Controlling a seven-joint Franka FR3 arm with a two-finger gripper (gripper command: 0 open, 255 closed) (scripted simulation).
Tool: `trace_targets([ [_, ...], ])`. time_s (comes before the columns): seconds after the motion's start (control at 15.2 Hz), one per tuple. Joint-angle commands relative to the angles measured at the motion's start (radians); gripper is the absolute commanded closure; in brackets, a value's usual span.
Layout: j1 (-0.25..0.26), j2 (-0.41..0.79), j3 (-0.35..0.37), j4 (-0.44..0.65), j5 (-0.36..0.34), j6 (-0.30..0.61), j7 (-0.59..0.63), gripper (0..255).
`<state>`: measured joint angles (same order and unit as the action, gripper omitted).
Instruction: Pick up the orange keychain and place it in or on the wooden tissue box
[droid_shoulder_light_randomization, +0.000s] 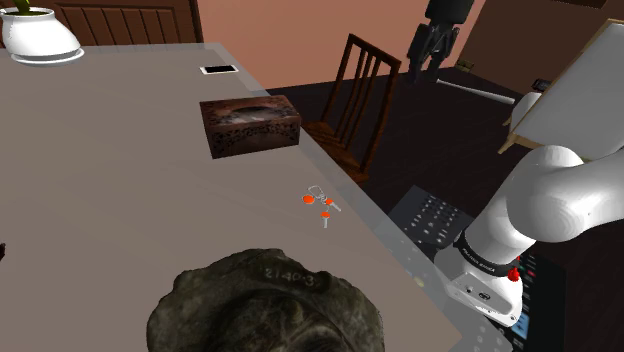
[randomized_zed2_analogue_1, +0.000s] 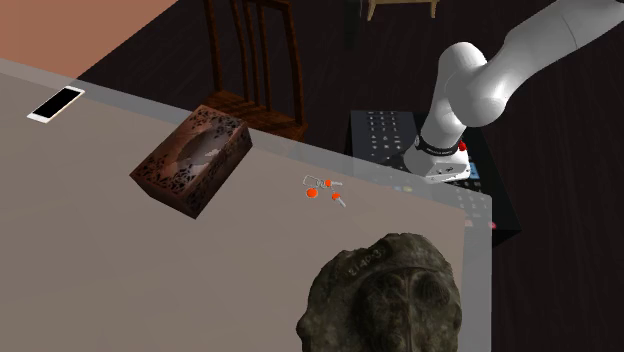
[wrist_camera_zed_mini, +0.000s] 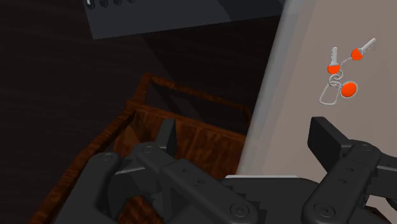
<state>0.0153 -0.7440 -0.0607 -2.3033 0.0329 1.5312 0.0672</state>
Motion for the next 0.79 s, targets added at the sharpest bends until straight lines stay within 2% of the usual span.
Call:
trace_targets([
  [0.0, 0.0, 0.0, 0.0, 0.0, 0.0, 0.0, 0.0, 0],
  [0.73, 0.091, 0.019, 0.174, -0.263, 0.104, 0.338, 0.117, 0],
])
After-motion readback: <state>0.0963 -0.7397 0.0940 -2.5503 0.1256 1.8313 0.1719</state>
